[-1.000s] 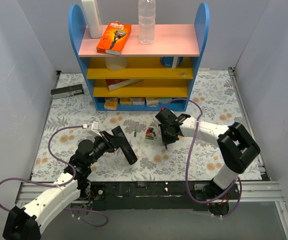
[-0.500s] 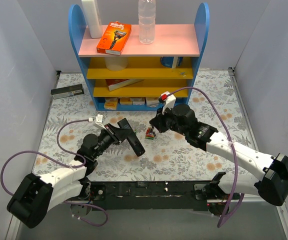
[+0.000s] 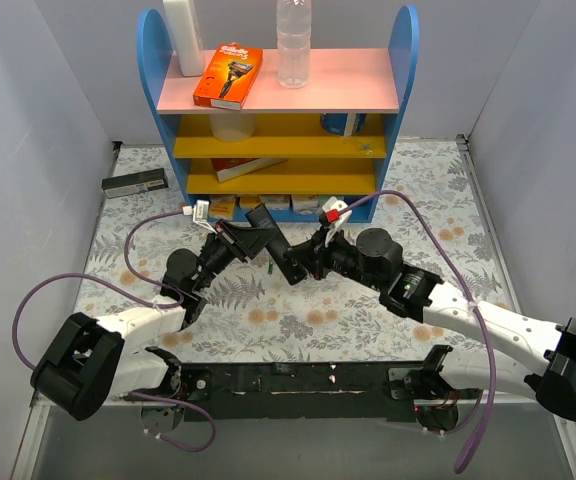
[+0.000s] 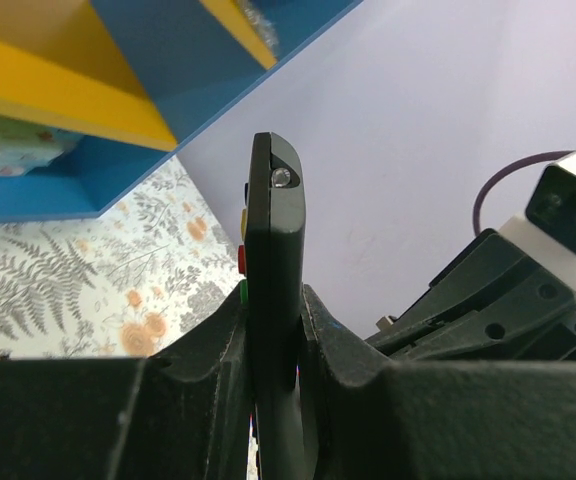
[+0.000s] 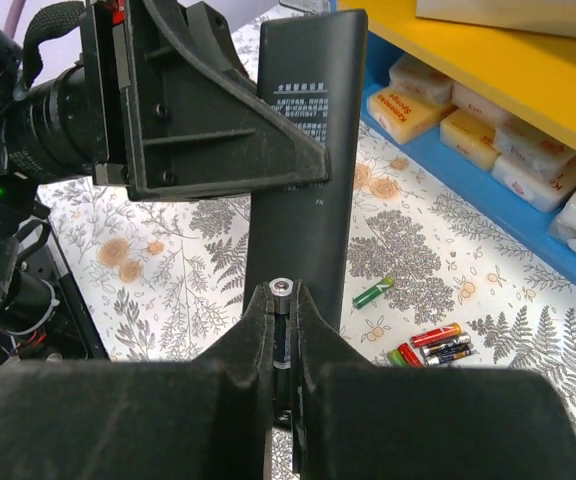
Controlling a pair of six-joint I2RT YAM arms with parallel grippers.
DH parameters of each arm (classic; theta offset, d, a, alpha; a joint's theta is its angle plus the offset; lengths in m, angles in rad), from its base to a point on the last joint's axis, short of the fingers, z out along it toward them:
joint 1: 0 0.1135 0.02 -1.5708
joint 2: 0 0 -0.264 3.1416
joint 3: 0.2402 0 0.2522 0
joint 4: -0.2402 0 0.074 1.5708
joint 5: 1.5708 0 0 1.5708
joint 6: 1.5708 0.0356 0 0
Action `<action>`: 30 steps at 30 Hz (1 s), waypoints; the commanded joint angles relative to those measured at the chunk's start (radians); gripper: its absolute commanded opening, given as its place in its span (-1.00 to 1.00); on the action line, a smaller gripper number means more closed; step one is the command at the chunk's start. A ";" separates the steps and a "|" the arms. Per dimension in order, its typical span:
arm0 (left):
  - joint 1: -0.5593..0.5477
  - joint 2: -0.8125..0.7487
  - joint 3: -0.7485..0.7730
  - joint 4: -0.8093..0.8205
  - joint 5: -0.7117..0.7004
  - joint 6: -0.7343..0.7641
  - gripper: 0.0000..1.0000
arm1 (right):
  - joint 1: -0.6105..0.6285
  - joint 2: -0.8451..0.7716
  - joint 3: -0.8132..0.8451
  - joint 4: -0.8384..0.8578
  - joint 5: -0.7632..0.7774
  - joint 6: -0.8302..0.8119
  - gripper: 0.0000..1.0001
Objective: Load the batteries into the remote control
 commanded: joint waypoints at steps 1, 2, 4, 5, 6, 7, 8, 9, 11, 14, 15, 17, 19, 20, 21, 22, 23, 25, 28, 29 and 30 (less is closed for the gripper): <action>0.004 -0.017 0.055 0.055 0.023 -0.008 -1.00 | 0.020 -0.057 -0.020 0.071 -0.007 -0.017 -0.97; 0.004 -0.018 0.055 0.053 0.021 -0.012 -1.00 | 0.026 -0.060 -0.019 0.072 -0.005 -0.016 -0.97; 0.004 -0.021 0.057 0.057 0.017 -0.021 -1.00 | 0.029 -0.068 -0.020 0.064 -0.007 -0.017 -0.97; 0.004 -0.021 0.060 0.058 0.018 -0.023 -1.00 | 0.034 -0.069 -0.022 0.064 -0.005 -0.021 -0.97; 0.004 -0.023 0.063 0.060 0.021 -0.030 -1.00 | 0.034 -0.074 -0.028 0.065 -0.004 -0.019 -0.97; 0.004 -0.023 0.066 0.058 0.026 -0.031 -1.00 | 0.036 -0.074 -0.028 0.071 -0.001 -0.021 -0.97; 0.005 -0.026 0.072 0.057 0.030 -0.031 -1.00 | 0.037 -0.074 -0.028 0.073 0.000 -0.024 -0.97; 0.004 -0.027 0.072 0.055 0.030 -0.035 -1.00 | 0.037 -0.071 -0.025 0.075 0.000 -0.025 -0.97; 0.004 -0.035 0.072 0.058 0.027 -0.043 -1.00 | 0.043 -0.066 -0.022 0.075 0.000 -0.028 -0.97; 0.004 -0.041 0.069 0.063 0.020 -0.058 -1.00 | 0.051 -0.063 -0.032 0.073 0.010 -0.037 -0.97; 0.004 -0.041 0.067 0.069 0.020 -0.063 -1.00 | 0.051 -0.066 -0.037 0.072 0.022 -0.042 -0.97; 0.004 -0.046 0.067 0.069 0.021 -0.072 -1.00 | 0.051 -0.068 -0.043 0.062 0.032 -0.044 -0.97; 0.004 -0.052 0.067 0.067 0.018 -0.072 -1.00 | 0.051 -0.069 -0.046 0.058 0.033 -0.045 -0.97; 0.004 -0.053 0.067 0.067 0.018 -0.074 -1.00 | 0.052 -0.069 -0.045 0.049 0.032 -0.044 -0.97; 0.004 -0.055 0.066 0.069 0.018 -0.074 -1.00 | 0.053 -0.066 -0.043 0.042 0.030 -0.044 -0.97; 0.004 -0.055 0.067 0.070 0.018 -0.074 -1.00 | 0.053 -0.063 -0.043 0.036 0.029 -0.045 -0.97; 0.004 -0.056 0.069 0.072 0.020 -0.074 -1.00 | 0.053 -0.063 -0.040 0.029 0.027 -0.045 -0.97; 0.004 -0.055 0.069 0.073 0.023 -0.072 -1.00 | 0.053 -0.059 -0.037 0.009 0.032 -0.044 -0.97; 0.004 -0.059 0.069 0.070 0.037 -0.063 -1.00 | 0.053 -0.051 -0.026 -0.016 0.038 -0.040 -0.97; 0.004 -0.059 0.069 0.073 0.038 -0.061 -1.00 | 0.053 -0.048 -0.023 -0.022 0.038 -0.039 -0.97; 0.004 -0.059 0.069 0.073 0.043 -0.061 -1.00 | 0.053 -0.040 -0.016 -0.037 0.039 -0.037 -0.97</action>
